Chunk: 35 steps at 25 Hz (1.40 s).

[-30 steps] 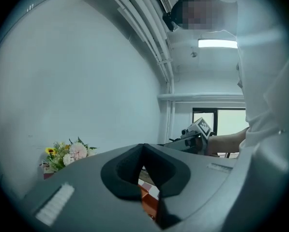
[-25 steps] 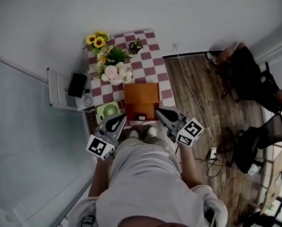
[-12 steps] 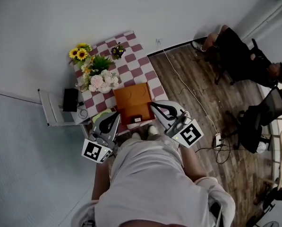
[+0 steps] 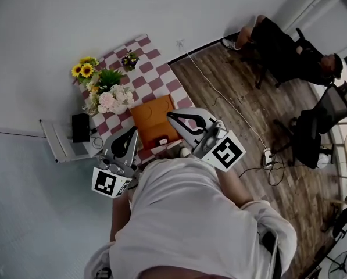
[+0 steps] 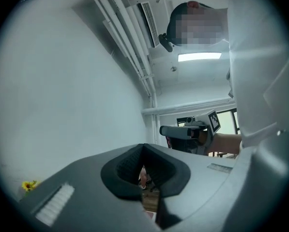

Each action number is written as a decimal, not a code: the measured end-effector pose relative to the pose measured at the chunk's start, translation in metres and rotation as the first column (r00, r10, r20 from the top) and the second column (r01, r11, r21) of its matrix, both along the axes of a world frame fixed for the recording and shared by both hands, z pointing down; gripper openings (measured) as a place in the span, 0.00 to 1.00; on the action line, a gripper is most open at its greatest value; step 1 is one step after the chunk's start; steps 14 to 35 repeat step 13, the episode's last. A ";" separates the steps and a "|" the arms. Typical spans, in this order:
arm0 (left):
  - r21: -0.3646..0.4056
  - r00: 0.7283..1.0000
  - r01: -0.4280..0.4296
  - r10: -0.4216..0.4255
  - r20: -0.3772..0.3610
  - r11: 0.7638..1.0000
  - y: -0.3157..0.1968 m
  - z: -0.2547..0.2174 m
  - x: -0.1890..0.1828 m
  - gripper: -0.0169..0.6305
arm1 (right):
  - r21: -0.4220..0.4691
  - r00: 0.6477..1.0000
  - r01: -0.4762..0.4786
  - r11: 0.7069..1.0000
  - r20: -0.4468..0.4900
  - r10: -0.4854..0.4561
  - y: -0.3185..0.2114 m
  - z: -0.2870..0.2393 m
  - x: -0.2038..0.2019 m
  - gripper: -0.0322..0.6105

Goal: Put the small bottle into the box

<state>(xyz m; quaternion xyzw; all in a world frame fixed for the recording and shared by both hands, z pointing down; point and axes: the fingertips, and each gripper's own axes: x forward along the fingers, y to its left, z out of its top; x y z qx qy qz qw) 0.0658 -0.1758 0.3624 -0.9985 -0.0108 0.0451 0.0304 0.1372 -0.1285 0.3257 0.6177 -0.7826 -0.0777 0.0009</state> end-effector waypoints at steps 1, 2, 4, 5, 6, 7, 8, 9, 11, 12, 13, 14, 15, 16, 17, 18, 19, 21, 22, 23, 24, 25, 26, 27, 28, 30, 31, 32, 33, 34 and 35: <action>0.005 1.000 0.000 0.000 -0.007 1.000 0.000 -0.003 -0.001 0.02 | 0.005 1.000 0.002 1.000 -0.005 -0.002 0.000 -0.003 -0.001 0.05; 0.008 1.000 0.001 -0.001 -0.015 1.000 0.000 -0.006 -0.002 0.02 | 0.010 1.000 0.003 1.000 -0.008 -0.003 0.000 -0.006 -0.001 0.05; 0.011 1.000 0.007 -0.006 -0.026 1.000 0.000 -0.011 -0.005 0.03 | 0.019 1.000 0.001 1.000 -0.005 -0.001 -0.001 -0.012 -0.002 0.05; 0.013 1.000 0.010 -0.010 -0.029 1.000 0.000 -0.013 -0.007 0.02 | 0.024 1.000 0.001 1.000 -0.003 -0.001 -0.001 -0.015 -0.002 0.05; 0.014 0.999 0.014 -0.014 -0.032 1.000 0.000 -0.015 -0.007 0.02 | 0.031 1.000 0.002 1.000 -0.002 -0.002 -0.002 -0.018 -0.002 0.05; 0.014 0.999 0.017 -0.016 -0.033 1.000 0.000 -0.016 -0.008 0.02 | 0.036 1.000 0.005 0.999 0.001 -0.005 -0.002 -0.020 -0.002 0.05; 0.014 0.999 0.019 -0.018 -0.032 1.000 0.001 -0.015 -0.009 0.02 | 0.038 1.000 0.008 0.999 0.004 -0.008 -0.002 -0.021 -0.002 0.05; 0.012 0.999 0.020 -0.020 -0.029 1.000 0.001 -0.014 -0.009 0.03 | 0.038 1.000 0.009 0.999 0.007 -0.010 -0.003 -0.022 -0.001 0.05; 0.008 0.999 0.023 -0.023 -0.022 1.000 0.002 -0.011 -0.010 0.02 | 0.041 1.000 0.010 0.999 0.011 -0.010 -0.003 -0.023 0.002 0.05; 0.006 1.000 0.025 -0.025 -0.018 1.000 0.002 -0.010 -0.011 0.03 | 0.043 1.000 0.010 0.999 0.014 -0.011 -0.003 -0.024 0.003 0.05; 0.003 1.000 0.027 -0.027 -0.015 1.000 0.003 -0.009 -0.012 0.02 | 0.044 1.000 0.010 0.999 0.016 -0.011 -0.003 -0.025 0.004 0.05; 0.003 1.000 0.027 -0.027 -0.015 1.000 0.003 -0.009 -0.012 0.02 | 0.044 1.000 0.010 0.999 0.016 -0.011 -0.003 -0.025 0.004 0.05; 0.003 1.000 0.027 -0.027 -0.015 1.000 0.003 -0.009 -0.012 0.02 | 0.044 1.000 0.010 0.999 0.016 -0.011 -0.003 -0.025 0.004 0.05; 0.003 1.000 0.027 -0.027 -0.015 1.000 0.003 -0.009 -0.012 0.02 | 0.044 1.000 0.010 0.999 0.016 -0.011 -0.003 -0.025 0.004 0.05; 0.003 1.000 0.027 -0.027 -0.015 1.000 0.003 -0.009 -0.012 0.02 | 0.044 1.000 0.010 0.999 0.016 -0.011 -0.003 -0.025 0.004 0.05; 0.003 1.000 0.027 -0.027 -0.015 1.000 0.003 -0.009 -0.012 0.02 | 0.044 1.000 0.010 0.999 0.016 -0.011 -0.003 -0.025 0.004 0.05; 0.003 1.000 0.027 -0.027 -0.015 1.000 0.003 -0.009 -0.012 0.02 | 0.044 1.000 0.010 0.999 0.016 -0.011 -0.003 -0.025 0.004 0.05; 0.003 1.000 0.027 -0.027 -0.015 1.000 0.003 -0.009 -0.012 0.02 | 0.044 1.000 0.010 0.999 0.016 -0.011 -0.003 -0.025 0.004 0.05; 0.003 1.000 0.027 -0.027 -0.015 1.000 0.003 -0.009 -0.012 0.02 | 0.044 1.000 0.010 0.999 0.016 -0.011 -0.003 -0.025 0.004 0.05; 0.003 1.000 0.027 -0.027 -0.015 1.000 0.003 -0.009 -0.012 0.02 | 0.044 1.000 0.010 0.999 0.016 -0.011 -0.003 -0.025 0.004 0.05; 0.003 1.000 0.027 -0.027 -0.015 1.000 0.003 -0.009 -0.012 0.02 | 0.044 1.000 0.010 0.999 0.016 -0.011 -0.003 -0.025 0.004 0.05; 0.003 1.000 0.027 -0.027 -0.015 1.000 0.003 -0.009 -0.012 0.02 | 0.044 1.000 0.010 0.999 0.016 -0.011 -0.003 -0.025 0.004 0.05; 0.003 1.000 0.027 -0.027 -0.015 1.000 0.003 -0.009 -0.012 0.02 | 0.044 1.000 0.010 0.999 0.016 -0.011 -0.003 -0.025 0.004 0.05; 0.003 1.000 0.027 -0.027 -0.015 1.000 0.003 -0.009 -0.012 0.02 | 0.044 1.000 0.010 0.999 0.016 -0.011 -0.003 -0.025 0.004 0.05; 0.003 1.000 0.027 -0.027 -0.015 1.000 0.003 -0.009 -0.012 0.02 | 0.044 1.000 0.010 0.999 0.016 -0.011 -0.003 -0.025 0.004 0.05; 0.003 1.000 0.027 -0.027 -0.015 1.000 0.003 -0.009 -0.012 0.02 | 0.044 1.000 0.010 0.999 0.016 -0.011 -0.003 -0.025 0.004 0.05; 0.003 1.000 0.027 -0.027 -0.015 1.000 0.003 -0.009 -0.012 0.02 | 0.044 1.000 0.010 0.999 0.016 -0.011 -0.003 -0.025 0.004 0.05; 0.003 1.000 0.027 -0.027 -0.015 1.000 0.003 -0.009 -0.012 0.02 | 0.044 1.000 0.010 0.999 0.016 -0.011 -0.003 -0.025 0.004 0.05; 0.003 1.000 0.027 -0.027 -0.015 1.000 0.003 -0.009 -0.012 0.02 | 0.044 1.000 0.010 0.999 0.016 -0.011 -0.003 -0.025 0.004 0.05; 0.003 1.000 0.027 -0.027 -0.015 1.000 0.003 -0.009 -0.012 0.02 | 0.044 1.000 0.010 0.999 0.016 -0.011 -0.003 -0.025 0.004 0.05; 0.003 1.000 0.027 -0.027 -0.015 1.000 0.003 -0.009 -0.012 0.02 | 0.044 1.000 0.010 0.999 0.016 -0.011 -0.003 -0.025 0.004 0.05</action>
